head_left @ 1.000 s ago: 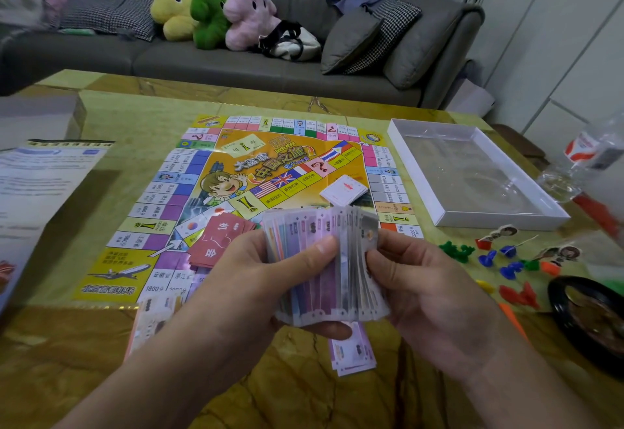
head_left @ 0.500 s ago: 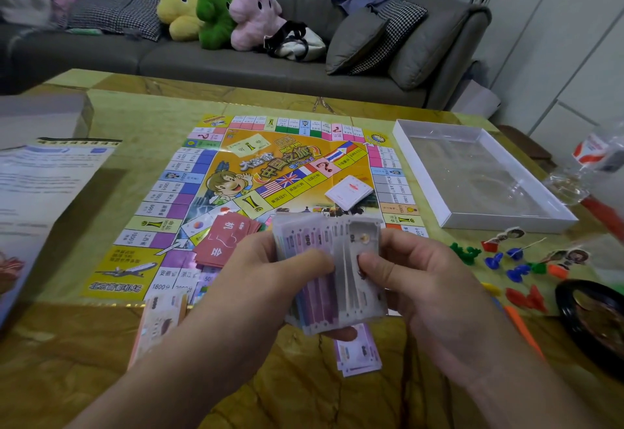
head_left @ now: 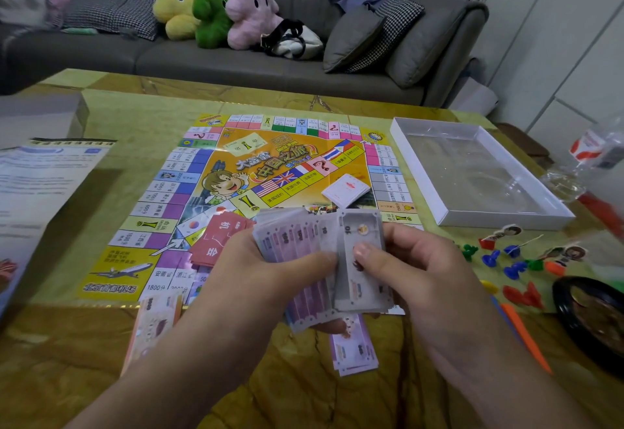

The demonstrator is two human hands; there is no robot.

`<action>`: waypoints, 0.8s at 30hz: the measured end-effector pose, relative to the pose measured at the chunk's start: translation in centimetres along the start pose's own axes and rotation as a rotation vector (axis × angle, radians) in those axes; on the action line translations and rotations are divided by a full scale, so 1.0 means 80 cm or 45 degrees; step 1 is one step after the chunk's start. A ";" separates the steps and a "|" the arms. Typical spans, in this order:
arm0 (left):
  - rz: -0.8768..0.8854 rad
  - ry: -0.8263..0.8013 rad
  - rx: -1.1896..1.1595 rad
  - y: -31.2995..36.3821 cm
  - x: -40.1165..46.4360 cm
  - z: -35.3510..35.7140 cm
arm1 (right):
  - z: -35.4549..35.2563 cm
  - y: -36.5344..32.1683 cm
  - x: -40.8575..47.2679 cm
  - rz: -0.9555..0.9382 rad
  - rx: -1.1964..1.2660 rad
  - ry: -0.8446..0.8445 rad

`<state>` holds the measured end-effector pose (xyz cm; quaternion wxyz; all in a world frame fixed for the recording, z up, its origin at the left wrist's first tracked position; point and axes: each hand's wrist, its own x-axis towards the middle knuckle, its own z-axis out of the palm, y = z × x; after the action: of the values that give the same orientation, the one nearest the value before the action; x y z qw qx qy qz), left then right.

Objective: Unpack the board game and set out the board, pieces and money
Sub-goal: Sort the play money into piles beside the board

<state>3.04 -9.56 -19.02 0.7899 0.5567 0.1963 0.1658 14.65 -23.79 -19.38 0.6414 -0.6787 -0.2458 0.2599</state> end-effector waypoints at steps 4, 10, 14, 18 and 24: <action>0.017 0.060 0.027 -0.004 0.002 0.001 | -0.002 0.000 0.001 0.030 0.044 0.016; -0.049 0.081 0.080 -0.005 0.003 -0.003 | -0.007 -0.001 0.002 0.045 -0.162 0.101; -0.060 0.218 0.163 -0.005 0.010 -0.012 | -0.034 -0.012 0.002 -0.027 -0.675 0.271; -0.067 0.275 0.195 -0.006 0.017 -0.013 | -0.041 -0.003 -0.010 0.049 -1.460 0.206; -0.083 0.233 0.202 -0.010 0.016 -0.001 | -0.022 0.045 -0.018 0.159 -1.563 0.196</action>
<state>4.13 -9.17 -19.96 0.7273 0.5933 0.2979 0.1741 14.78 -26.25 -22.83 0.1337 -0.9536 -0.2632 0.0584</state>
